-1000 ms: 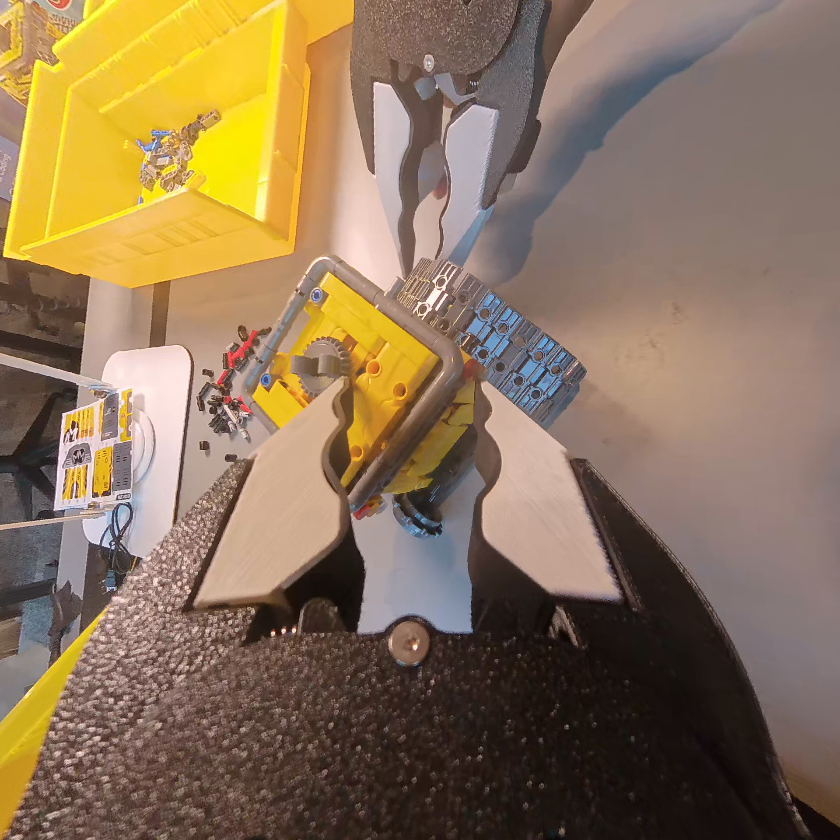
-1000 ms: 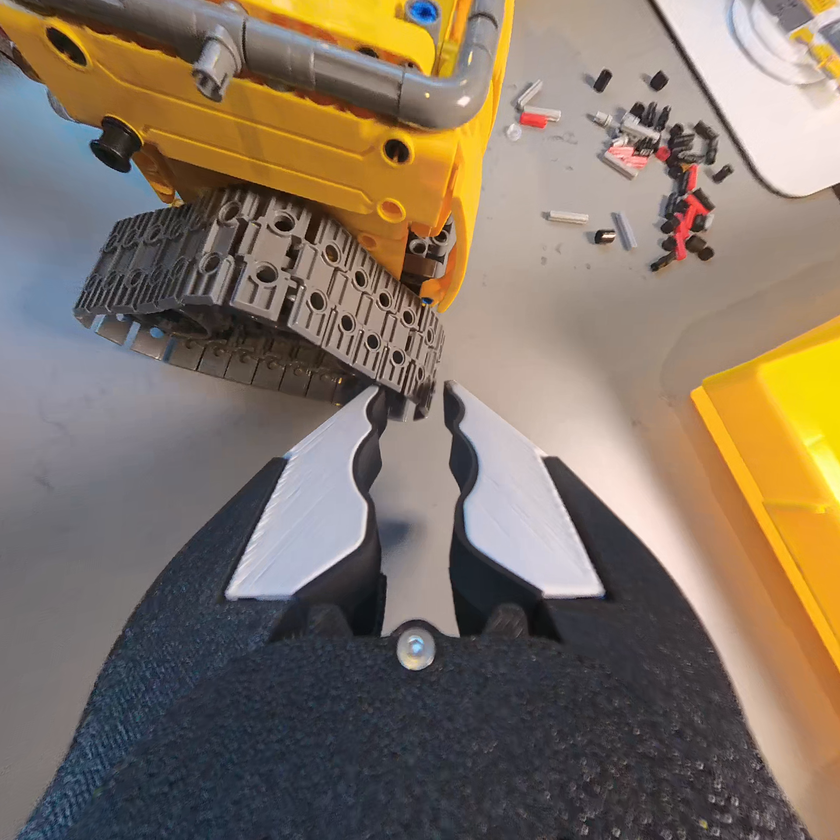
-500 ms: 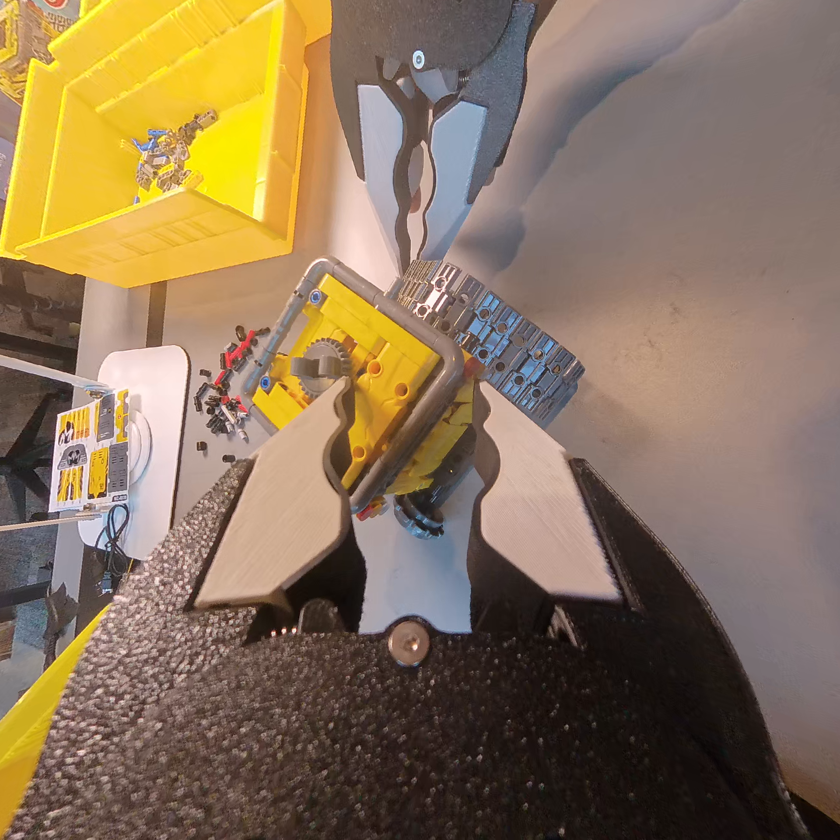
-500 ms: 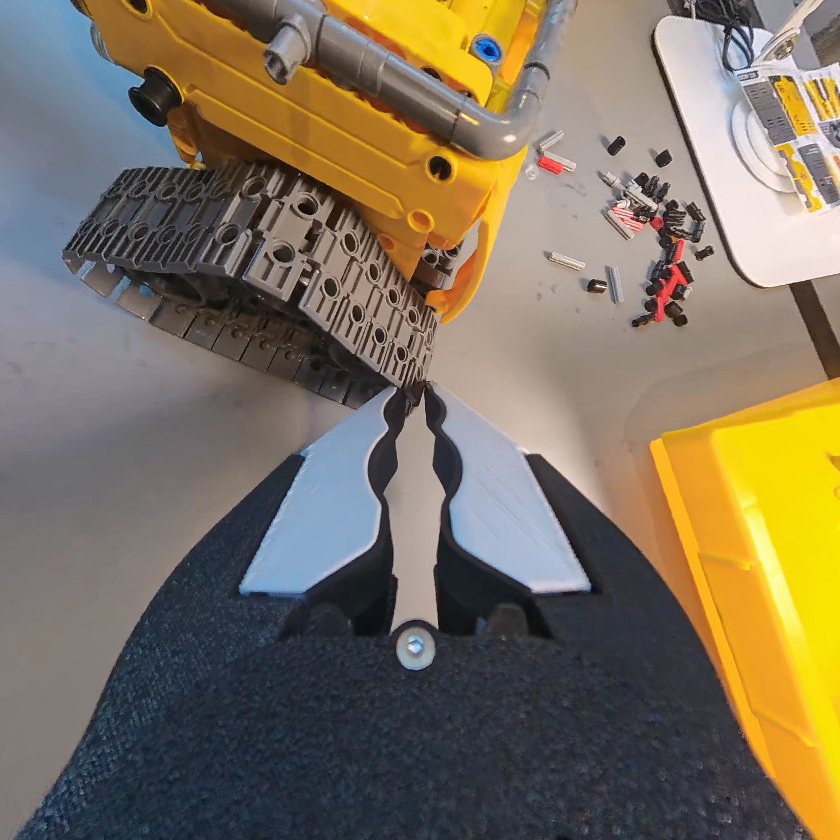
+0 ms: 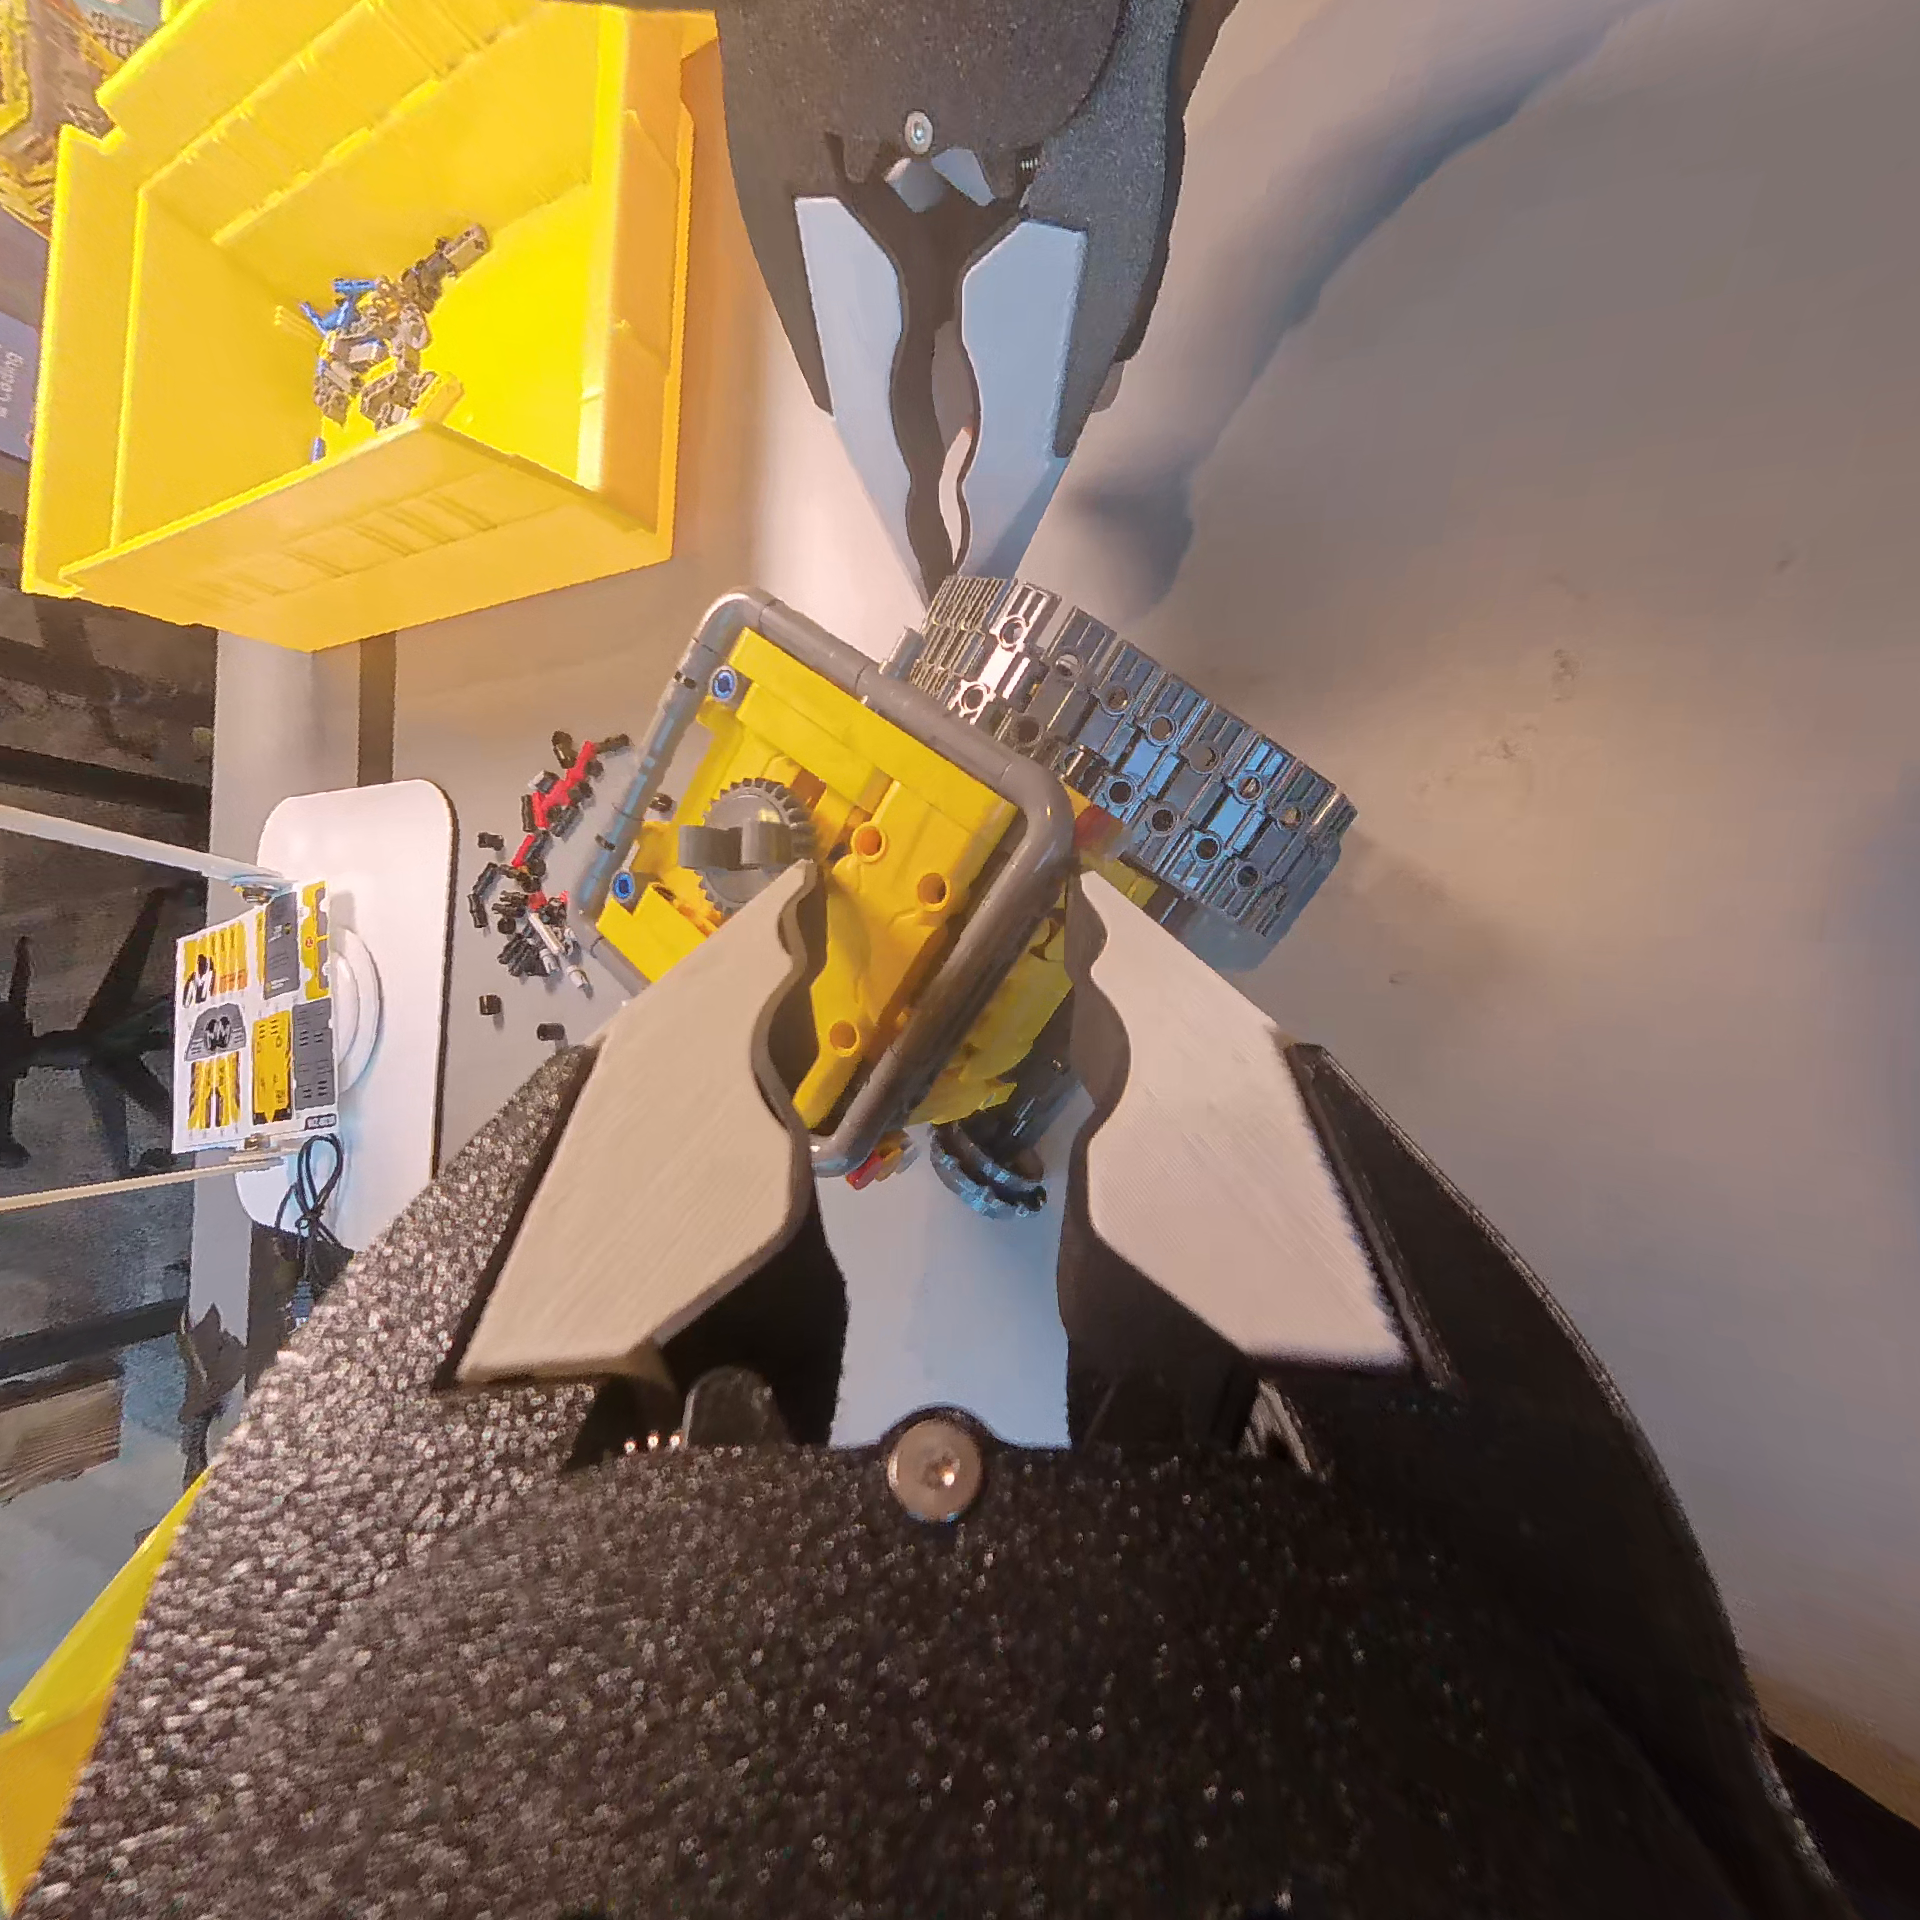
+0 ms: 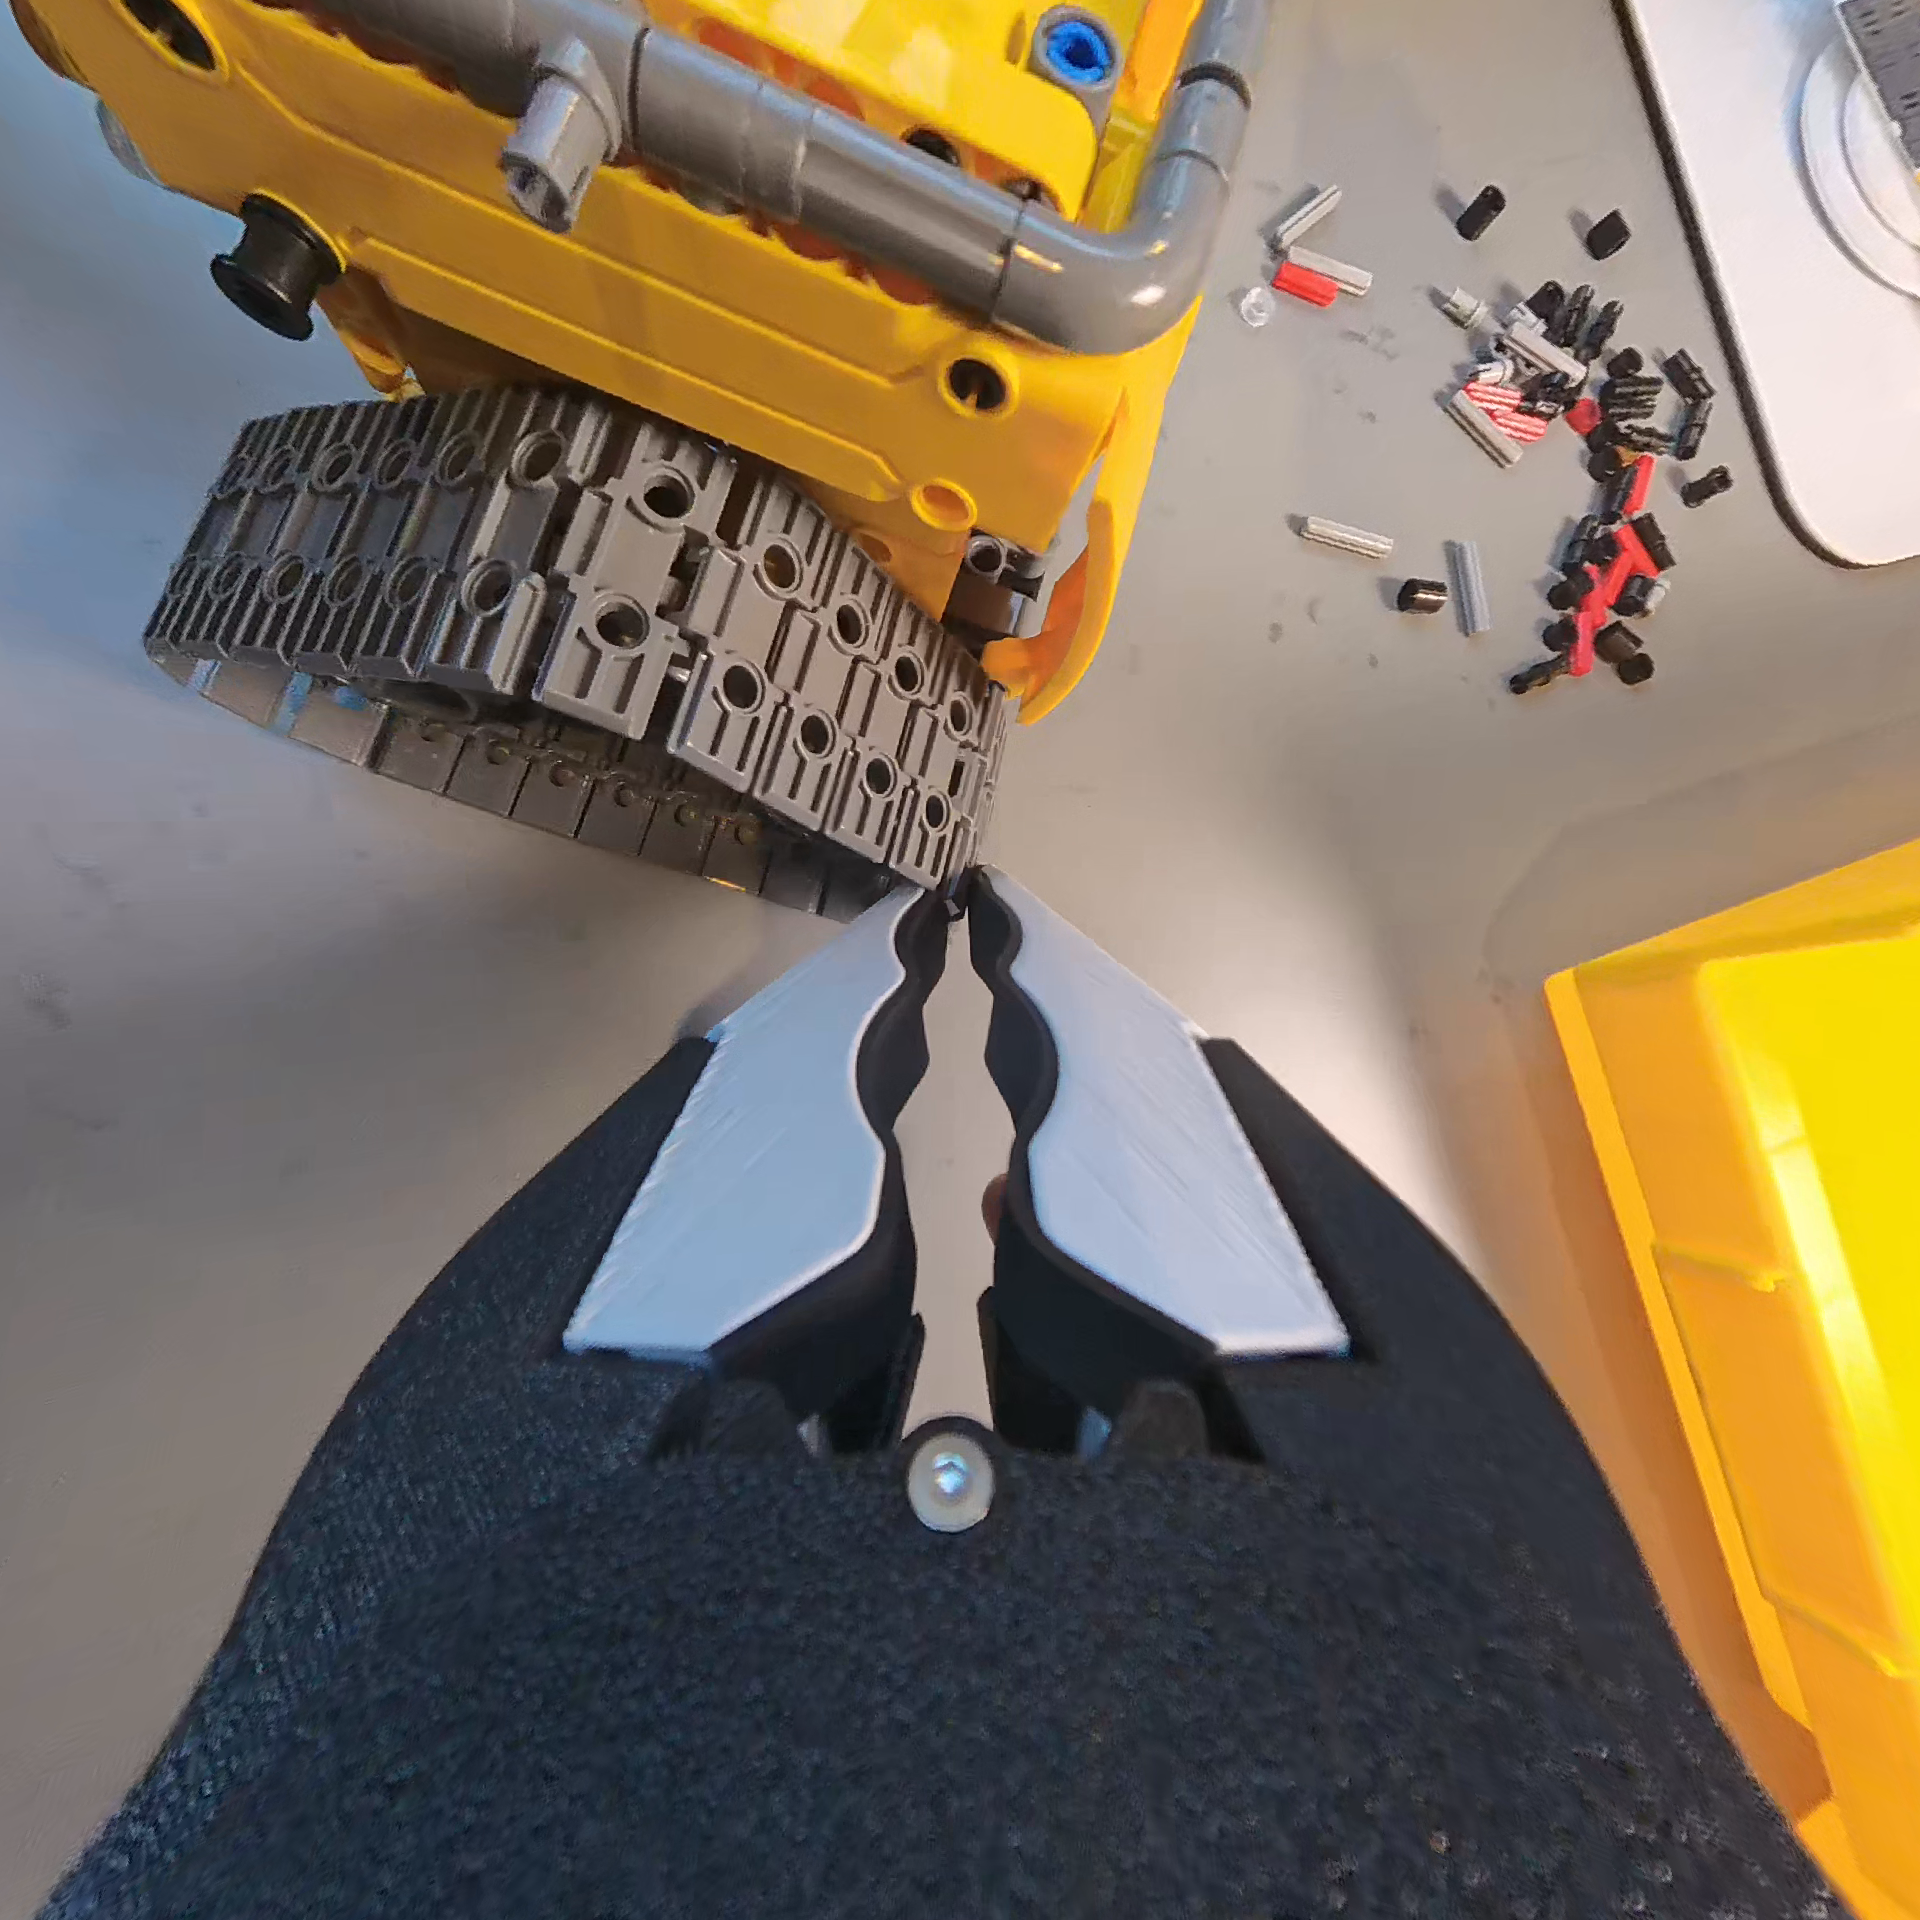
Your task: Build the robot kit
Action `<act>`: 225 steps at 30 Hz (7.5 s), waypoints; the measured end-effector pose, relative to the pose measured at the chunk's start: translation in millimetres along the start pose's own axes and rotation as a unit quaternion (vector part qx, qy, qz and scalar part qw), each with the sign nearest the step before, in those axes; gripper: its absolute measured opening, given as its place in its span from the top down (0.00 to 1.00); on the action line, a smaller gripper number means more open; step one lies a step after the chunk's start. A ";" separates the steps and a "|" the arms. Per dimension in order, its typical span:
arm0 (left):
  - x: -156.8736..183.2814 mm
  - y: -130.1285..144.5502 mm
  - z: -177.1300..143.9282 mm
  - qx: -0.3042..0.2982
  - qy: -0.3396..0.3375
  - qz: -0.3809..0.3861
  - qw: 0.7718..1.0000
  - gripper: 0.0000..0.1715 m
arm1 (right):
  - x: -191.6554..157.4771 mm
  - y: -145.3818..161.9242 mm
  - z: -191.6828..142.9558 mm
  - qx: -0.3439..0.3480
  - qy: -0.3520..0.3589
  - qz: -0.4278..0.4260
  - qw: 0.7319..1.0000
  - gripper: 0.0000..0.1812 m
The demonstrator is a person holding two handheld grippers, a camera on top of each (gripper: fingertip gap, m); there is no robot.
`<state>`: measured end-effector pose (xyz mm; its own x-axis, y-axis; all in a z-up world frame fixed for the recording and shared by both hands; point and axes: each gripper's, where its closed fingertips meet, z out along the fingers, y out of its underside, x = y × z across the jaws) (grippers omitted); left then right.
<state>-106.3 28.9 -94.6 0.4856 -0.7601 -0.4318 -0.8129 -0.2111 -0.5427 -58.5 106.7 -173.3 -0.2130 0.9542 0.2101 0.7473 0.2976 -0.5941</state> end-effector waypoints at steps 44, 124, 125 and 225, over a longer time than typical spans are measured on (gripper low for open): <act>-10.0 65.2 -57.3 0.030 -0.040 0.031 0.998 0.76 | -54.3 -24.1 -18.1 0.167 -0.126 -0.071 0.975 0.85; 83.1 62.3 10.5 0.019 -0.046 -0.261 0.964 0.79 | -41.3 -58.8 -16.7 0.248 -0.156 -0.058 0.954 0.95; 80.9 63.7 8.6 0.019 -0.049 -0.266 0.962 0.82 | -44.9 -62.6 -19.1 0.243 -0.172 -0.034 0.954 0.96; 48.2 22.5 -48.8 0.299 0.014 -0.408 0.863 0.92 | -39.9 -94.8 -73.3 0.360 -0.328 0.144 0.861 0.97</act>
<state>-116.9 -42.5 -92.5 0.8024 -0.5254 0.2830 0.1109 -0.3346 -0.9358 -74.7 38.1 -68.4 -0.5699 0.7332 -0.3710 0.2949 -0.2388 -0.9252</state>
